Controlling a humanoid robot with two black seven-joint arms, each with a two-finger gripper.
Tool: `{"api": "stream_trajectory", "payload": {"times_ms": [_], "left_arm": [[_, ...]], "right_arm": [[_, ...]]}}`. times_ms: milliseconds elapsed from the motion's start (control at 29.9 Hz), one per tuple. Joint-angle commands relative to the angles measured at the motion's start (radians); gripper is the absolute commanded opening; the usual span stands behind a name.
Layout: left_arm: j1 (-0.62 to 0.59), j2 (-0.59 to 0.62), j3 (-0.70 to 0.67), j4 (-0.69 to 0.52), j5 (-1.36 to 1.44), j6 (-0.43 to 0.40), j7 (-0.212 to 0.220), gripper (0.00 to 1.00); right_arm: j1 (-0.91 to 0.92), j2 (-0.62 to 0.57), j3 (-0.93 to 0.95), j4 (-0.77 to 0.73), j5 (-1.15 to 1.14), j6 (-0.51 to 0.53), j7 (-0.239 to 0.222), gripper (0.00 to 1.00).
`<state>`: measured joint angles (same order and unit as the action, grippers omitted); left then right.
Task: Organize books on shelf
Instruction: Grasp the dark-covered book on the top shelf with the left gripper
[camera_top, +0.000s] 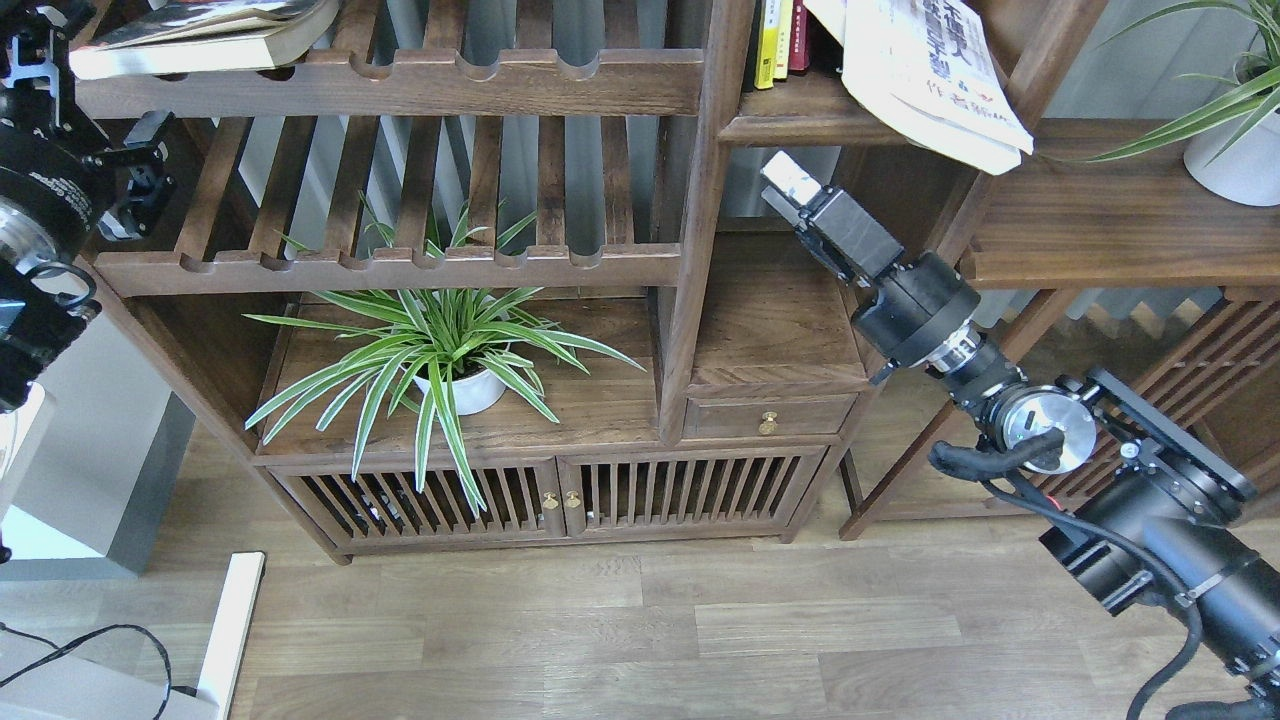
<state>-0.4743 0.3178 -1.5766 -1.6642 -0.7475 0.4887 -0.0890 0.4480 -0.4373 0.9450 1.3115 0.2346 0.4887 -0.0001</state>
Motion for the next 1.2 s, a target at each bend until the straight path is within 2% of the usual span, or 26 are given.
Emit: {"api": "stream_trajectory", "payload": {"times_ms": [0,201,468,836,1170], "left_arm": [[-0.012,0.0,0.001,0.033,0.004,0.0,0.003,0.83],[-0.043,-0.002,0.001,0.049,0.004,0.0,0.003,0.82],[-0.049,0.0,0.001,0.076,0.004,0.0,-0.001,0.73],[-0.061,-0.003,0.009,0.13,0.03,0.0,-0.002,0.68],[-0.105,-0.003,0.035,0.17,0.03,0.0,0.006,0.69]], "right_arm": [[0.003,0.0,0.0,0.0,0.0,0.0,0.0,0.94],[0.014,-0.001,0.003,-0.001,0.0,0.0,0.0,0.94],[0.018,0.0,0.003,-0.002,0.0,0.0,0.0,0.94],[0.046,0.002,0.001,-0.002,-0.001,0.0,0.0,0.94],[0.047,0.002,0.003,-0.002,-0.001,0.0,0.0,0.94]]}}
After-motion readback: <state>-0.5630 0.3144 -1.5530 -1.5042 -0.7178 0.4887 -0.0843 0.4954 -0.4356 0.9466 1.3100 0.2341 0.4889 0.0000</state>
